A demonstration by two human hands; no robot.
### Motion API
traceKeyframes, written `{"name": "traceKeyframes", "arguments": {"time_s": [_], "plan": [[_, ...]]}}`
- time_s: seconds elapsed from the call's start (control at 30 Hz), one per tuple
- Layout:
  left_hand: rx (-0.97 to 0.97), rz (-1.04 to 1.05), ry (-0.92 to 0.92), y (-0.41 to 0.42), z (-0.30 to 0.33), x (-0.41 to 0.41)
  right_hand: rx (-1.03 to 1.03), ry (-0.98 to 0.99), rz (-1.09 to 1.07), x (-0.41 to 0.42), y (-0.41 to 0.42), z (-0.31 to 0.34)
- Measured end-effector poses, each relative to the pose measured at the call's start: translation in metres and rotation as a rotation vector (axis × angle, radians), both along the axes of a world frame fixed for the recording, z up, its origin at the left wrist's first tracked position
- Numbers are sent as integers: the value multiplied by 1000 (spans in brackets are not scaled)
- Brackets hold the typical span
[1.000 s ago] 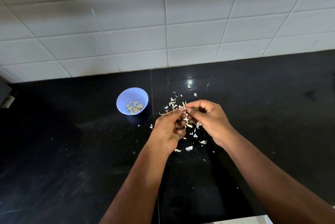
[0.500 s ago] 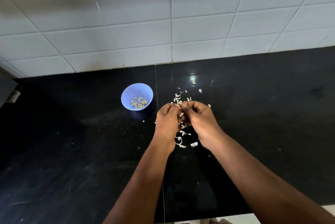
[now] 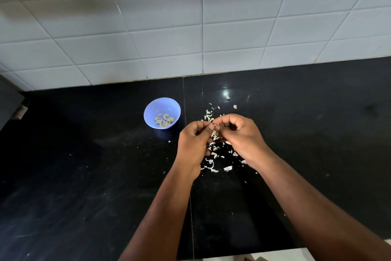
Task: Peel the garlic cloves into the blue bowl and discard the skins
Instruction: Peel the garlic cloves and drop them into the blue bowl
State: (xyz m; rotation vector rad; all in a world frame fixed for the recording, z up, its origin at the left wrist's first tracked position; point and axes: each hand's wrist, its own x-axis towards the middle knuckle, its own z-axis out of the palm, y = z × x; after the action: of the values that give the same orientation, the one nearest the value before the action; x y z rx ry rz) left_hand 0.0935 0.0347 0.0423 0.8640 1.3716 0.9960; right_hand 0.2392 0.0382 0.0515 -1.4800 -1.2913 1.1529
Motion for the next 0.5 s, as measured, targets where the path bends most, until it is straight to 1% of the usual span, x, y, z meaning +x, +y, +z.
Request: {"name": "traceKeyframes", "arguments": {"time_s": [0.07, 0.2, 0.37, 0.43, 0.5], "plan": [[21, 18, 7, -1, 0, -2, 12, -25, 4, 2, 0, 0], [124, 44, 129, -1, 0, 1, 50, -68, -40, -2, -1, 3], [223, 67, 406, -7, -3, 5, 88, -95, -127, -10, -6, 0], [205, 101, 401, -9, -4, 9, 121, -97, -146, -12, -8, -3], [139, 158, 311, -9, -5, 13, 168, -101, -153, -13, -9, -5]]}}
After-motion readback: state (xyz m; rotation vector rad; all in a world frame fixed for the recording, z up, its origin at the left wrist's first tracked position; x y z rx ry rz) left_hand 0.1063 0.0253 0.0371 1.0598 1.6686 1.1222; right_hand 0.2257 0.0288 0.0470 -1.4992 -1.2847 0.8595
